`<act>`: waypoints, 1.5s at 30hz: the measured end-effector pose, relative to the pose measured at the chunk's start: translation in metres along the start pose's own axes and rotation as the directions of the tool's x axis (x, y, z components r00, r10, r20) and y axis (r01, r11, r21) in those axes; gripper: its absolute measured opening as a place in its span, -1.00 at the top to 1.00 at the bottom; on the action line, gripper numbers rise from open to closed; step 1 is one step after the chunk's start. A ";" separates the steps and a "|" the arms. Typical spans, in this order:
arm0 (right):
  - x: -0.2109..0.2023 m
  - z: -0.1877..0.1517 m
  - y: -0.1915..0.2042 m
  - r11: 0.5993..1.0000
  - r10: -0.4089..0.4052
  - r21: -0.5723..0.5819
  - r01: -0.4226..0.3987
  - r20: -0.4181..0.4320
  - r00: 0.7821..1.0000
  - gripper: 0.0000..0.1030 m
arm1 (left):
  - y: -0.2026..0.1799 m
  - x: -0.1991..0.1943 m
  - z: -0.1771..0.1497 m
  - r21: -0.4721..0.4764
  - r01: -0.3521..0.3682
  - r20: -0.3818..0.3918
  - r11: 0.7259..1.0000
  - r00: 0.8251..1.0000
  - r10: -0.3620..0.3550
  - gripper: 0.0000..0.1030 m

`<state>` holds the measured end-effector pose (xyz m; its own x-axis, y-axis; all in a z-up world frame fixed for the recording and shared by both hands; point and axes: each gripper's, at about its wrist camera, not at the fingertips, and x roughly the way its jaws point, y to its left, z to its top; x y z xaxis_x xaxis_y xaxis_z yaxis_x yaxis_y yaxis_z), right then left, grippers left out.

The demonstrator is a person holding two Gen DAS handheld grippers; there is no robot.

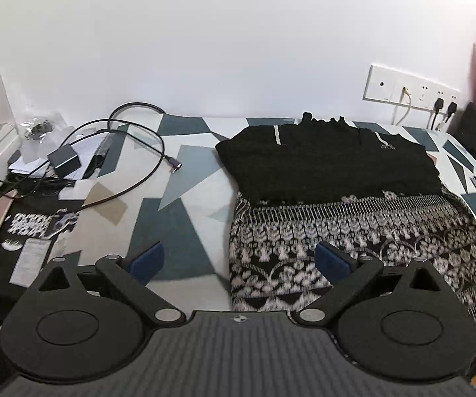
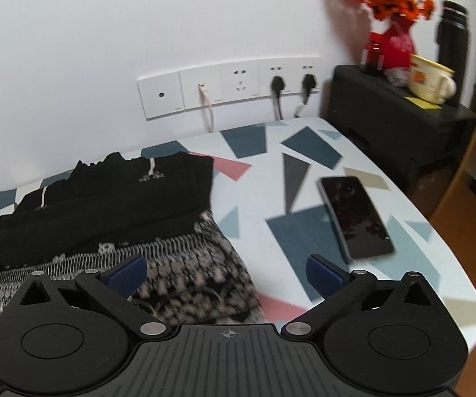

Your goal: Fold clothes

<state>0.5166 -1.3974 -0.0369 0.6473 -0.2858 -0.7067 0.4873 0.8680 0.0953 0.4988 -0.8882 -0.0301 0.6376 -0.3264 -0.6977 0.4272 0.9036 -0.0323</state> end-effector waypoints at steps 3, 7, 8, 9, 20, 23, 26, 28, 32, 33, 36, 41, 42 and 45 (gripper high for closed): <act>-0.016 -0.018 -0.023 1.000 0.008 0.029 -0.008 0.005 1.000 -0.98 | 0.002 -0.020 -0.013 -0.010 0.008 -0.001 1.000 1.000 -0.008 -0.94; -0.029 -0.043 -0.055 0.996 0.049 0.080 -0.048 -0.014 0.999 -0.98 | -0.002 -0.045 -0.036 -0.011 -0.003 -0.001 1.000 1.000 0.003 -0.96; -0.028 -0.051 -0.060 0.995 0.060 0.085 -0.058 -0.022 0.998 -0.98 | -0.003 -0.049 -0.042 -0.014 -0.013 -0.003 1.000 1.000 0.013 -0.97; -0.028 -0.058 -0.066 0.994 0.070 0.089 -0.067 -0.031 0.997 -0.98 | -0.005 -0.053 -0.048 -0.022 -0.024 -0.008 0.999 1.000 0.024 -0.97; -0.012 -0.143 -0.084 0.987 0.162 0.007 -0.163 -0.136 0.977 -0.67 | -0.040 -0.028 -0.123 -0.134 -0.038 -0.159 0.990 0.987 0.016 -0.96; -0.011 -0.155 -0.078 0.982 0.186 -0.009 -0.190 -0.171 0.968 -0.48 | -0.044 -0.019 -0.133 -0.150 -0.053 -0.173 0.987 0.985 0.027 -0.97; -0.011 -0.163 -0.069 0.977 0.195 -0.056 -0.207 -0.178 0.965 -0.40 | -0.046 -0.013 -0.138 -0.136 -0.056 -0.181 0.989 0.983 0.031 -0.96; -0.010 -0.166 -0.063 0.975 0.186 -0.092 -0.204 -0.173 0.967 -0.35 | -0.049 -0.009 -0.139 -0.122 -0.062 -0.190 0.991 0.981 0.038 -0.97; -0.009 -0.168 -0.048 0.970 0.153 -0.167 -0.179 -0.154 0.976 -0.31 | -0.056 -0.004 -0.142 -0.082 -0.073 -0.189 0.994 0.980 0.056 -0.97; -0.009 -0.169 -0.044 0.967 0.149 -0.183 -0.176 -0.151 0.977 -0.23 | -0.057 -0.004 -0.142 -0.074 -0.075 -0.185 0.994 0.981 0.060 -0.97; -0.011 -0.171 -0.031 0.956 0.157 -0.225 -0.188 -0.145 0.977 0.15 | -0.059 -0.004 -0.141 -0.074 -0.070 -0.175 0.995 0.983 0.056 -0.91; -0.009 -0.165 -0.028 0.961 0.175 -0.187 -0.204 -0.159 0.972 0.53 | -0.061 -0.011 -0.133 -0.091 -0.019 -0.159 0.996 0.987 0.004 0.71; -0.009 -0.163 -0.030 0.961 0.184 -0.179 -0.212 -0.162 0.970 0.66 | -0.060 -0.011 -0.131 -0.110 -0.005 -0.164 0.994 0.986 -0.013 0.71; -0.012 -0.160 -0.036 0.958 0.214 -0.157 -0.240 -0.162 0.963 0.82 | -0.058 -0.019 -0.132 -0.139 0.005 -0.142 0.990 0.990 -0.025 0.76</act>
<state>0.3979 -1.3604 -0.1439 0.6332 -0.0236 -0.7737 0.2196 0.9639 0.1503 0.3774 -0.8983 -0.1094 0.5293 -0.3064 -0.7912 0.3370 0.9317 -0.1353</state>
